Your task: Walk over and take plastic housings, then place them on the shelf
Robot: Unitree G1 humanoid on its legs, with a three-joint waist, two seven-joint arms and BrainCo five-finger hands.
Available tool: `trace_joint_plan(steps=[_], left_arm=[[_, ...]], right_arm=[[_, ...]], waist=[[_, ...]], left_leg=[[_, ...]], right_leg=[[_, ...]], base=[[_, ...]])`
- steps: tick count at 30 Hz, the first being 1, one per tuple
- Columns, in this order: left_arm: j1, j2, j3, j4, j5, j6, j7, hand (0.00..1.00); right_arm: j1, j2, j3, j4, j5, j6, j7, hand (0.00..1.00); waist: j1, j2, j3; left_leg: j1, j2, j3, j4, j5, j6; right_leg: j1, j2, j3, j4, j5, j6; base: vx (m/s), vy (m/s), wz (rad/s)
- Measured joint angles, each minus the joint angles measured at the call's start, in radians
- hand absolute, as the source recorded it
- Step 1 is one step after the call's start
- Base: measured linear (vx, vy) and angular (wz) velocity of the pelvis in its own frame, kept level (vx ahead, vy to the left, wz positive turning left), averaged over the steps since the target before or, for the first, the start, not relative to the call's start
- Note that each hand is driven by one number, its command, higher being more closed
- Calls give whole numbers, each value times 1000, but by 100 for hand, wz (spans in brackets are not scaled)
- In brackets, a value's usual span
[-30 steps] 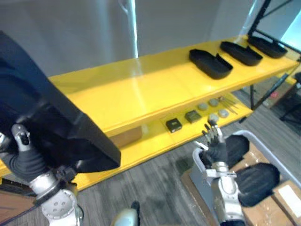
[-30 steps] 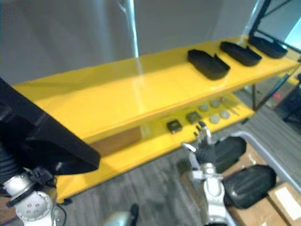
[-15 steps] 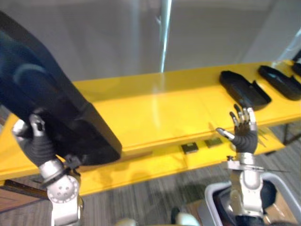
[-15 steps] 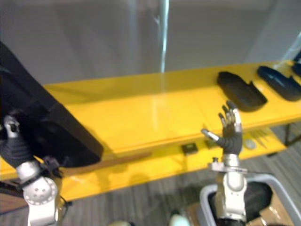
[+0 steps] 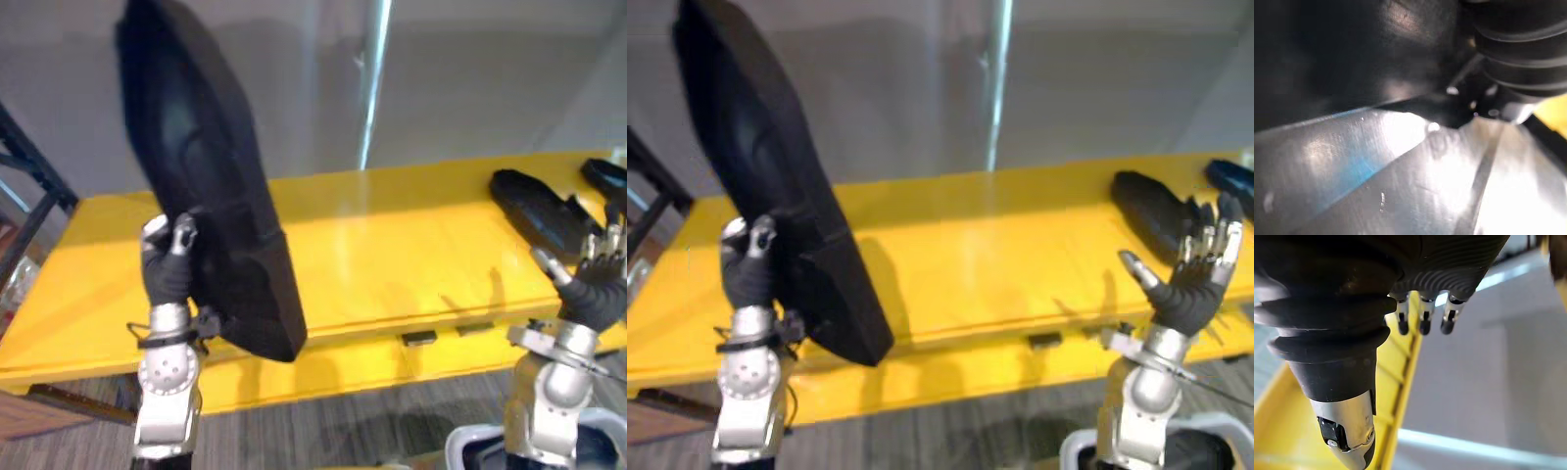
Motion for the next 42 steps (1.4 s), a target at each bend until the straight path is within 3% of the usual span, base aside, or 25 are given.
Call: trace_joint_plan(steps=[5, 6, 8, 11, 13, 15, 21, 24, 29, 38, 42], left_arm=[[-189, 16, -61, 253, -59, 148, -5, 100], [-230, 30, -63, 313, -75, 174, 11, 100], [-290, 37, -58, 391, -101, 221, 40, 100], [-371, 66, -58, 482, -136, 299, 79, 100], [-442, 89, -55, 582, -139, 365, 113, 100], [-474, 103, -54, 635, -180, 401, 131, 100], [-589, 150, -49, 835, -319, 518, 187, 100], [-640, 152, -49, 905, -333, 551, 208, 100], [-647, 152, -45, 978, -332, 606, 225, 100], [-693, 201, -30, 1082, -268, 661, 205, 100], [-699, 241, -35, 1138, -271, 688, 203, 100]], right_arm=[[63, 2, -50, -20, -46, -7, -78, 0], [72, 3, -72, -34, -37, -8, -75, 0], [92, 3, -90, -36, 12, -8, -55, 0], [136, 12, -96, -36, 74, -2, 16, 0], [177, 26, -73, -35, 154, 16, 105, 0], [202, 33, -38, -27, 180, 25, 161, 0], [295, 62, 205, -3, 317, 121, 414, 0], [329, 58, 326, -3, 344, 164, 473, 0], [343, 50, 425, -41, 342, 209, 490, 0], [323, -39, 439, -77, 323, 211, 400, 0], [309, -65, 437, -77, 324, 211, 379, 0]], waist=[[-76, 16, -5], [-102, 21, -4], [-124, 26, 0], [-152, 38, 8], [-175, 57, 20], [-190, 69, 26], [-213, 97, 56], [-216, 113, 77], [-230, 129, 94], [-250, 144, 126], [-278, 148, 128]], left_leg=[[27, 13, 96, -28, 1, -4], [29, 14, 115, -31, 1, -4], [50, 16, 154, -41, 1, -4], [74, 18, 200, -53, 1, -4], [81, 17, 222, -57, 1, -4], [81, 16, 230, -63, 1, -4], [79, 20, 272, -67, 4, -7], [72, 18, 285, -69, 7, -6], [57, 12, 319, -69, 23, 8], [20, 10, 332, -18, 58, 6], [21, 11, 362, -11, 61, 2]], right_leg=[[-29, 26, 88, -8, 20, 5], [-38, 32, 109, -9, 24, 6], [-42, 42, 144, -8, 30, 4], [-46, 52, 184, -8, 34, 5], [-54, 57, 206, -7, 37, 6], [-61, 59, 212, -7, 39, 6], [-90, 75, 253, 3, 44, 5], [-107, 76, 262, 10, 44, 5], [-137, 77, 275, 20, 44, 4], [-156, 57, 283, 27, 42, -2], [-156, 57, 287, 28, 43, -4]], base=[[-37, -15, -56], [-8, -5, -47], [0, -2, -54], [-7, -3, -43], [-33, -17, -31], [-37, -19, -21], [-36, -26, -16], [-26, -18, -10], [0, -25, -7], [-20, -22, -1], [-25, -4, -4]])
